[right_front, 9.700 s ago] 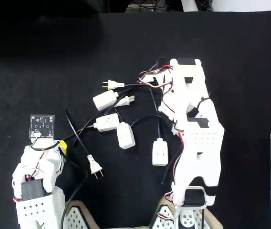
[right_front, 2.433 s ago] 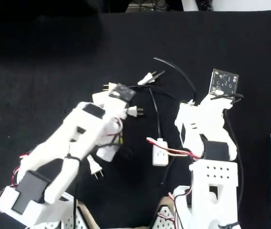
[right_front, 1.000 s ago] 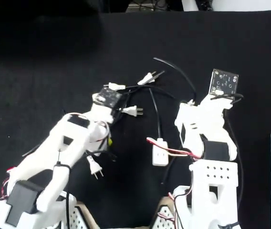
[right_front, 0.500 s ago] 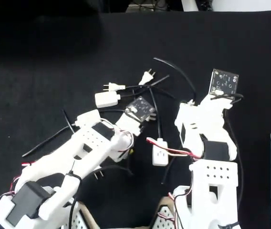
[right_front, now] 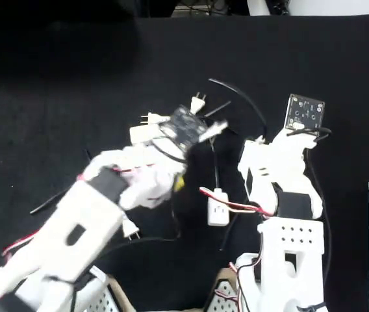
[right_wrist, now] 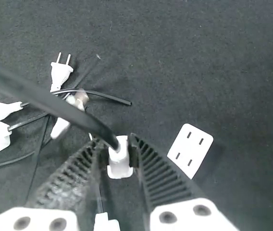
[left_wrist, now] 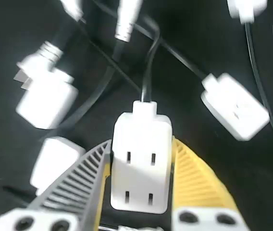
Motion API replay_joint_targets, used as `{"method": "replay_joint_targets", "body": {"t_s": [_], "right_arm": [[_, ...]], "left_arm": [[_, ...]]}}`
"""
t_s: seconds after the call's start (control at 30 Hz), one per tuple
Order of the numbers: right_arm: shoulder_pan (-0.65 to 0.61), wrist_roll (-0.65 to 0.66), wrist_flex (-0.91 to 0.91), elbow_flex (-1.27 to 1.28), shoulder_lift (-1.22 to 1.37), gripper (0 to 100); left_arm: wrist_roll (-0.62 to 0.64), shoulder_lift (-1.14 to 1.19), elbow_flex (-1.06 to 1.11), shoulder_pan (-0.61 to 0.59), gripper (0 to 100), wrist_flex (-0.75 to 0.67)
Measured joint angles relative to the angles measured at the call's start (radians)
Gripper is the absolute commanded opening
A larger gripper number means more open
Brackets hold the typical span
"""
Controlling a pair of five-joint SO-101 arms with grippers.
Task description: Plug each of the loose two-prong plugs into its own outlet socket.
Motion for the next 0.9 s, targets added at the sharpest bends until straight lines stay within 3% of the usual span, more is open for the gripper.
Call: {"method": "replay_joint_targets", "body": {"t_s": [0.23, 0.5, 0.63, 0.77, 0.9], "right_arm": [[0.0, 0.0, 0.0, 0.0, 0.0, 1.4], [0.0, 0.0, 0.0, 0.0, 0.0, 1.4], [0.0, 0.0, 0.0, 0.0, 0.0, 1.4], [0.0, 0.0, 0.0, 0.0, 0.0, 1.4], [0.0, 0.011, 0.0, 0.0, 0.0, 1.4]], "left_arm": [[0.002, -0.078, -0.003, -0.11, 6, 0.005], [-0.1, 0.091, 0.242, -0.109, 7, -0.247], [-0.126, 0.239, 0.253, -0.109, 18, -0.334], [-0.115, 0.37, 0.25, -0.11, 23, -0.35], [-0.041, 0.374, 0.178, -0.144, 24, -0.276]]}}
